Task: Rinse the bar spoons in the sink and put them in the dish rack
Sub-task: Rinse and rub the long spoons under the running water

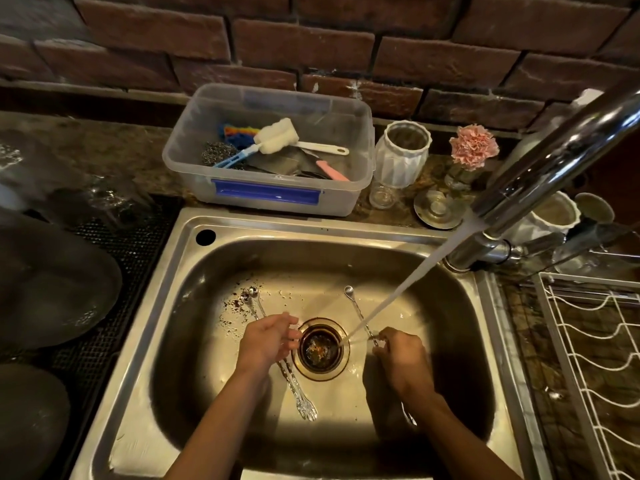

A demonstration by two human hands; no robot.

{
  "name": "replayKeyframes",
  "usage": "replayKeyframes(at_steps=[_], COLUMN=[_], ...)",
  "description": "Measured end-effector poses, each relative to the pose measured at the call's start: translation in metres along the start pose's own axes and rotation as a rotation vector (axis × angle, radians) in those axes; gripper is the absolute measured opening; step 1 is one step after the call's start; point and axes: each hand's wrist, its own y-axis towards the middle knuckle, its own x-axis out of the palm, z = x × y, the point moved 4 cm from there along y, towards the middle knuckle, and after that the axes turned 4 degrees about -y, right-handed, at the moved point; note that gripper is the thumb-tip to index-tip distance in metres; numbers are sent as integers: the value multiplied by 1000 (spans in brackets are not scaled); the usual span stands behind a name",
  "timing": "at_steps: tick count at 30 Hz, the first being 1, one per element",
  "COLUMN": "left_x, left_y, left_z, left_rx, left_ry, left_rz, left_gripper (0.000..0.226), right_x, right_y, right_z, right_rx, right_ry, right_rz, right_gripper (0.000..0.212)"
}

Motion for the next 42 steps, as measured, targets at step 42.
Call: replayKeyframes(at_steps=[42], left_x=[-57], left_y=[36], left_z=[-25], left_rx=[-312], left_ry=[-218], left_rz=[105], left_gripper=[31], right_x=[89], right_y=[6], right_z=[-135], right_rx=[-143], right_ry=[167], right_rz=[-421], right_gripper=[24])
